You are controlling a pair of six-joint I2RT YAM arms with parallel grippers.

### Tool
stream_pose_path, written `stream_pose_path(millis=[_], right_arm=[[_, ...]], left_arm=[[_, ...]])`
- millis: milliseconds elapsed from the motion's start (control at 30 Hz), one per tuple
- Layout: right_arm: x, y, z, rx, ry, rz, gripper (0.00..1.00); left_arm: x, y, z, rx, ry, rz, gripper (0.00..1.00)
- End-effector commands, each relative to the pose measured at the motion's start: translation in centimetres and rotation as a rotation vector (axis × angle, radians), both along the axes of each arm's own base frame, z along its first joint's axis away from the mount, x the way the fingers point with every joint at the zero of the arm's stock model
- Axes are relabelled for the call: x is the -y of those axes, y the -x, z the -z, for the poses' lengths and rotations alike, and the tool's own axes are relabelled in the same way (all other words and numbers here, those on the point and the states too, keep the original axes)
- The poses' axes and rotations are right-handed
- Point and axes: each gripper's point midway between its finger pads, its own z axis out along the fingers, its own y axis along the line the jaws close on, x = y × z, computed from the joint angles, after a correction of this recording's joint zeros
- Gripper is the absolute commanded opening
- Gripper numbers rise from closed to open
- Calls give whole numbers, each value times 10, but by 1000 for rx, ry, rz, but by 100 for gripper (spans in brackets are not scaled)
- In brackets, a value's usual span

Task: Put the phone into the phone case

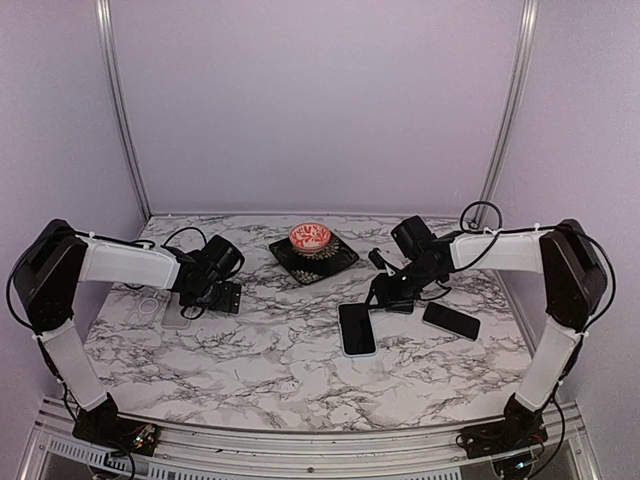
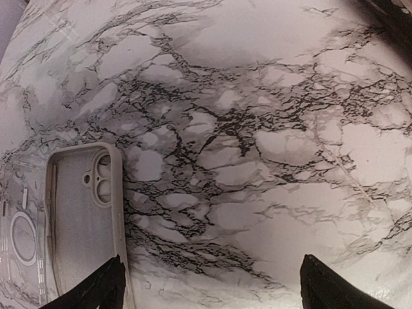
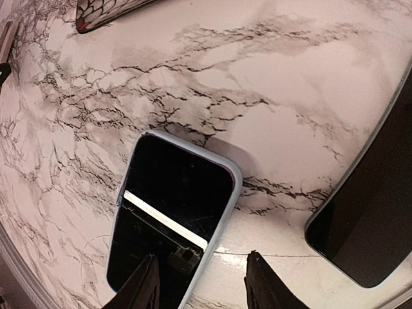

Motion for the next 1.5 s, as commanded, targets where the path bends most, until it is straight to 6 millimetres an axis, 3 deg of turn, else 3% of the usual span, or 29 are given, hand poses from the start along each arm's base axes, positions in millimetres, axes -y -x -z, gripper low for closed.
stream_pose_path(millis=[0,267,367,433,533,700,833,1033,1133,1233,1400,1467], right_arm=[[-4,-5,-17,77,75,-26,44],[-20,-5,-26,116,84,-73,44],[-22,-6,-27,119,83,-88,44],[-23,-8,-28,124,91,-95,44],[-23,-10,-32,148,101,-101,44],[-27,-11,-43,179,78,-111,44],[-28,-12,-52,198,74,-122,44],[-25,-15,-64,235,80,-113,44],[-27,-15,-70,242,60,-111,44],[-29,-10,-73,243,48,-110,44],[-45,4,-67,214,-18,-122,44],[-56,12,-64,189,-59,-142,44]], left_arm=[[-32,10,0,-22,-58,-68,95],[-59,21,20,-85,-33,-151,85],[-60,25,31,-120,3,-150,73],[-60,29,38,-148,29,-151,58],[-51,35,45,-185,98,-140,44],[-40,39,40,-183,193,-131,25],[-36,43,31,-173,234,-113,0],[-33,60,27,-193,289,-106,0],[-14,66,15,-197,358,-59,0],[17,77,1,-200,397,34,0],[110,113,-10,-271,412,366,0],[138,120,-11,-291,408,462,0]])
